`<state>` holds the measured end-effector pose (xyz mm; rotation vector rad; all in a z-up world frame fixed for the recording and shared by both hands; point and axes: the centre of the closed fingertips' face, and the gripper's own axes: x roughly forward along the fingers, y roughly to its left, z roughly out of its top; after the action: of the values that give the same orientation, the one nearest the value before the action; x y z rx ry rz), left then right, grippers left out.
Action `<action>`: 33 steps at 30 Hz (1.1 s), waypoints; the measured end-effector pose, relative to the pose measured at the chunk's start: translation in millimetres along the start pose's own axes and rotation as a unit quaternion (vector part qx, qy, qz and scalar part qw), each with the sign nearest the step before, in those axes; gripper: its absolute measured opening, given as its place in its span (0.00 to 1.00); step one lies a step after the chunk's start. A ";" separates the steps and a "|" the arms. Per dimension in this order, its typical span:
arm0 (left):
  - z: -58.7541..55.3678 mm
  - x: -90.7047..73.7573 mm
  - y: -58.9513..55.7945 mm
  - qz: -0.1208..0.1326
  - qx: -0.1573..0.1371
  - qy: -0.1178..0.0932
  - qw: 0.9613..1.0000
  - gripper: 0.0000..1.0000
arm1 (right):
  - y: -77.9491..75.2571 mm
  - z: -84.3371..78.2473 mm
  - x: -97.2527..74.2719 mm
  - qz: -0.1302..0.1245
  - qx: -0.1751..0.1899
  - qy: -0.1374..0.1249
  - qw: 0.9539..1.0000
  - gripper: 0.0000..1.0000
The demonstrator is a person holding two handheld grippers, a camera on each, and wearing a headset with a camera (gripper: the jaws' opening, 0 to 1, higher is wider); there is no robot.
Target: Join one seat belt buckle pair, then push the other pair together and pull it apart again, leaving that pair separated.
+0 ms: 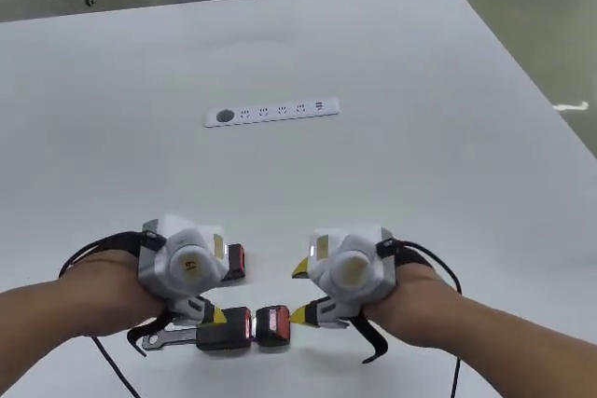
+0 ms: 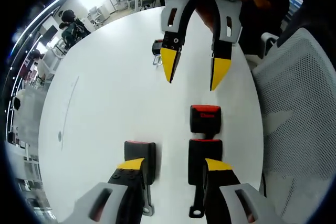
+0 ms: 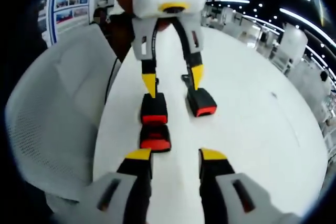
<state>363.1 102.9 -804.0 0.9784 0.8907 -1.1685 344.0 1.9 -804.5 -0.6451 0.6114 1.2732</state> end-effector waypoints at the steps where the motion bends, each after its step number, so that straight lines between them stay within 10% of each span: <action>1: -3.1 0.7 9.7 0.011 -0.003 0.006 1.000 0.47 | -6.8 -5.1 -2.5 -0.006 0.001 0.002 1.000 0.35; 13: -18.3 17.6 44.4 0.016 0.001 0.029 0.999 0.53 | -71.5 -76.6 -43.0 -0.039 0.009 0.063 0.997 0.35; 26: -46.1 46.1 49.1 -0.009 -0.003 0.054 0.998 0.57 | -80.5 -124.8 -37.8 -0.016 0.021 0.111 0.993 0.36; 33: -43.5 49.1 48.5 -0.024 -0.020 0.057 0.998 0.36 | -82.1 -122.7 -34.0 -0.002 0.014 0.114 0.993 0.34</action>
<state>416.8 133.7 -857.1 1.0039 1.0288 -1.1393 410.9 -124.4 -854.9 -0.7738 0.8131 1.1948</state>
